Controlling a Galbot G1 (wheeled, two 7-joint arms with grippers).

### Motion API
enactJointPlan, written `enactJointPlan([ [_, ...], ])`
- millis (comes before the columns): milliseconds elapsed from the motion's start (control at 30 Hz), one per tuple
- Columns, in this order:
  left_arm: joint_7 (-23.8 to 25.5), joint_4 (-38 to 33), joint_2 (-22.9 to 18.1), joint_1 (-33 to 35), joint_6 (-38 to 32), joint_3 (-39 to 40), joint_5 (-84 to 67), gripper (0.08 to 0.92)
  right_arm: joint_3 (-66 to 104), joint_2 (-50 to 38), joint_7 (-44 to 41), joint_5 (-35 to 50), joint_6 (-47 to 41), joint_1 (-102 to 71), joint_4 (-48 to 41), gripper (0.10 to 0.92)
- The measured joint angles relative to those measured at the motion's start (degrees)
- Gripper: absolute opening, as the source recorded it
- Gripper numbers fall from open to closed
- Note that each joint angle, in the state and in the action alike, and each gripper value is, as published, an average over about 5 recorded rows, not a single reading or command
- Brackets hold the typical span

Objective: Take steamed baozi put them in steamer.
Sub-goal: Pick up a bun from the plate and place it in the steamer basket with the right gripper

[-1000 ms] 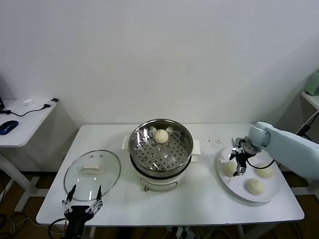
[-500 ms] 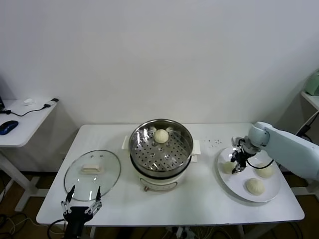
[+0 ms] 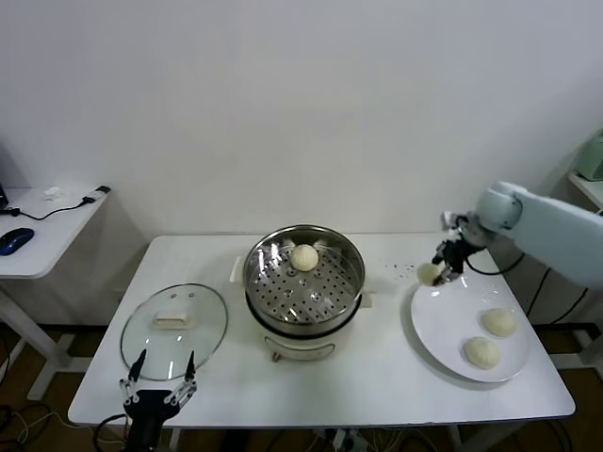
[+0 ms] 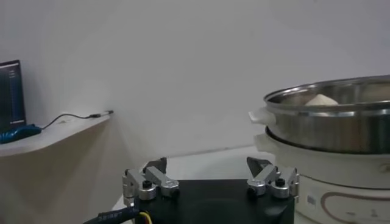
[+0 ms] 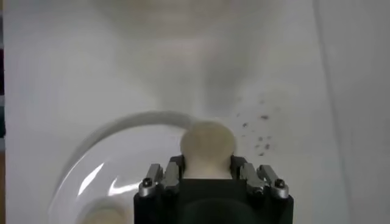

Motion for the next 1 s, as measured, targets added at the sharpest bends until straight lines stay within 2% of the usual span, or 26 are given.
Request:
enactJointPlan([
  [267, -0.19, 0.04, 0.68, 0.12, 0.00, 0.62, 0.33, 0.823, -5.85, 11.20, 1.87, 12.71, -2.14, 8.58, 0.54, 0.520],
  [500, -1.04, -0.26, 0.73, 0.15, 1.03, 0.51, 0.53, 0.823, -9.25, 21.91, 4.49, 20.20, -3.97, 10.53, -0.41, 0.526],
  [767, -1.59, -0.48, 0.72, -0.06, 1.32, 0.33, 1.16, 0.823, -12.37, 31.71, 7.01, 24.19, -5.86, 8.97, -1.81, 0.524],
  [1000, -1.79, -0.98, 0.77, 0.19, 1.27, 0.26, 1.49, 0.823, -14.18, 36.67, 9.11, 25.37, -7.61, 5.40, -2.52, 0.526],
])
